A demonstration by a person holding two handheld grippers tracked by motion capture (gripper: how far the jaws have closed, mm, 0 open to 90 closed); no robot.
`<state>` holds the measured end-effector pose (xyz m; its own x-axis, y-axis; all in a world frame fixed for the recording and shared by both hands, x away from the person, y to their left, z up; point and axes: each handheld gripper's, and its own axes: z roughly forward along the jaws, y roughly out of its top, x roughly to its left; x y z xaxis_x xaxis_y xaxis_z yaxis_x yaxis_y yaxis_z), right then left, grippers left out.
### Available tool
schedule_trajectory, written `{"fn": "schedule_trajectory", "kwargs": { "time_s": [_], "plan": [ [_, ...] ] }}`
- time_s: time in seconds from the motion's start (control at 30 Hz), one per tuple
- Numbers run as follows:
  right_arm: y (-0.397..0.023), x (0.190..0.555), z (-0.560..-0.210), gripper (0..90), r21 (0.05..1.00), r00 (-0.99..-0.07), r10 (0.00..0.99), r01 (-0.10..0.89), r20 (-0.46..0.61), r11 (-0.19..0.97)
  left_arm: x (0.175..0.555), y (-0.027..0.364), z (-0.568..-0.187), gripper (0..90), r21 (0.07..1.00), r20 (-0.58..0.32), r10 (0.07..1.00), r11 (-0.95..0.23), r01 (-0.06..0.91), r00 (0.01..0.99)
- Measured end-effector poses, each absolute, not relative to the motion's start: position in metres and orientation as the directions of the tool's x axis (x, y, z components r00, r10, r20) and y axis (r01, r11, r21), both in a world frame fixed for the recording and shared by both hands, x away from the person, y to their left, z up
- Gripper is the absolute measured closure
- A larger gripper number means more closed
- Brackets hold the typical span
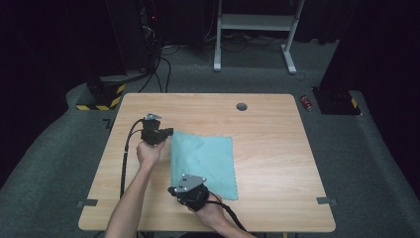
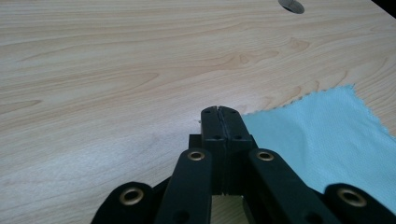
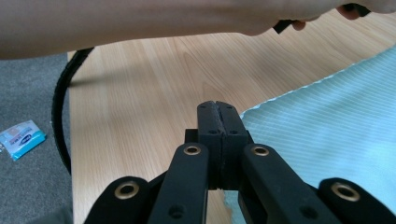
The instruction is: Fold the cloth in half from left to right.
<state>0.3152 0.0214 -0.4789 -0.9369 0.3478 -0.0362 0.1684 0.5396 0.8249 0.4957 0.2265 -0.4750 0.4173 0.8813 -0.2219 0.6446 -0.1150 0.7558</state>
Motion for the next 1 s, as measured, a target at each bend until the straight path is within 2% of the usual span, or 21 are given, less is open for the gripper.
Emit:
{"fn": "schedule_trajectory", "kwargs": {
  "time_s": [0.23,1.0],
  "plan": [
    [0.001,0.314,-0.486,90.0,0.822,-0.92,0.392,0.212,-0.014,0.528,0.499,0.211,-0.482,90.0,0.746,-0.216,0.878,-0.134,0.653,0.428],
    [-0.052,0.31,-0.509,90.0,0.808,-0.868,0.495,0.27,-0.032,0.524,0.513,0.154,-0.49,89.9,0.73,-0.18,0.85,-0.221,0.647,0.494]
  ]
}}
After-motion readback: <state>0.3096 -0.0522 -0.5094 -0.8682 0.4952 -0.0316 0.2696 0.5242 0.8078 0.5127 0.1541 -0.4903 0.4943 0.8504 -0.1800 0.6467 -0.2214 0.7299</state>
